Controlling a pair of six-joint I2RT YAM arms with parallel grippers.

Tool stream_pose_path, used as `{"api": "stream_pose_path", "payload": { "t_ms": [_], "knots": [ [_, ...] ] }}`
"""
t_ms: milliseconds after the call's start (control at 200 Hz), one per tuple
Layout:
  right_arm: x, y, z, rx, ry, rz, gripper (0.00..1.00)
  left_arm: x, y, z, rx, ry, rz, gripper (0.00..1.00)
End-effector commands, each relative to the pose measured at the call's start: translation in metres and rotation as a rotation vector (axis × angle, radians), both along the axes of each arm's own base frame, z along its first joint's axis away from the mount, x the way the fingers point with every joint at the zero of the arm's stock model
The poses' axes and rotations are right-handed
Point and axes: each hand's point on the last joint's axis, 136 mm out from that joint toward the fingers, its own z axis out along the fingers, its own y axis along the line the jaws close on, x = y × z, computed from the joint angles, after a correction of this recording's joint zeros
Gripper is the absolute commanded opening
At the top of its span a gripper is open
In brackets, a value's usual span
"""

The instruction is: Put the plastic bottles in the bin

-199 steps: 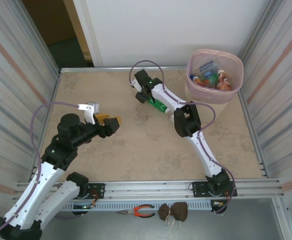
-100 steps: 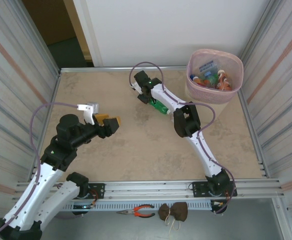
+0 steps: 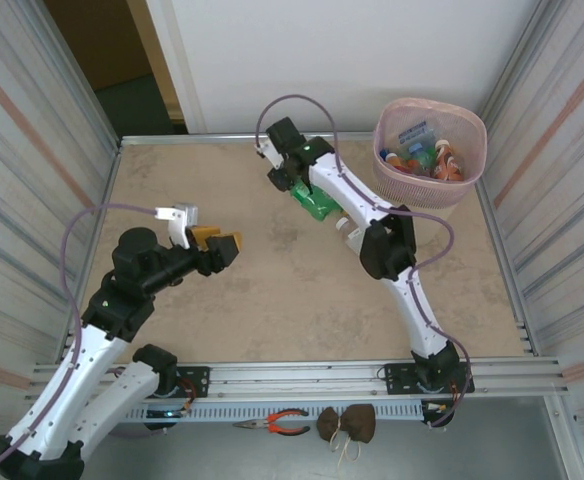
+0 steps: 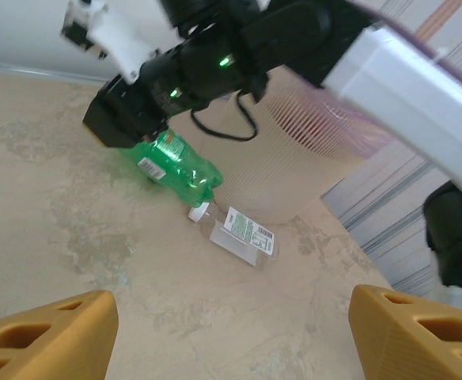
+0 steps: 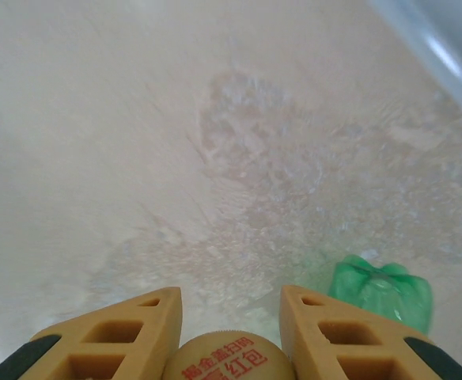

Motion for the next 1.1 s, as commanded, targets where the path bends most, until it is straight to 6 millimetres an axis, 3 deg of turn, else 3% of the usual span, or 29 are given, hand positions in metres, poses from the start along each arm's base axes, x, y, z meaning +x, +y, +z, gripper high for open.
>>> {"api": "stream_pose_path", "payload": {
  "t_ms": [0,306,496,511,616,862,1097],
  "knots": [
    [-0.025,0.007,0.069,0.204,-0.007,-0.015,0.30,-0.001,-0.007,0.027,-0.016,-0.104,-0.051,0.77],
    [-0.083,0.012,0.162,0.545,0.012,0.036,0.30,-0.006,-0.032,0.048,-0.048,-0.191,-0.219,0.80],
    [-0.125,0.011,0.211,0.775,0.029,0.101,0.31,-0.010,-0.043,0.065,-0.067,-0.244,-0.298,0.87],
    [-0.128,0.012,0.204,0.780,0.047,0.101,0.31,-0.010,-0.044,0.066,-0.070,-0.246,-0.303,0.87],
    [-0.153,0.008,0.231,0.908,0.044,0.153,0.31,-0.009,-0.052,0.072,-0.078,-0.259,-0.331,0.89],
    [-0.198,-0.007,0.286,1.116,0.012,0.255,0.31,-0.018,-0.088,0.085,-0.074,-0.296,-0.468,0.94],
    [-0.232,-0.019,0.335,1.281,-0.038,0.375,0.31,-0.027,-0.127,0.096,-0.090,-0.292,-0.608,0.90]
  ]
}}
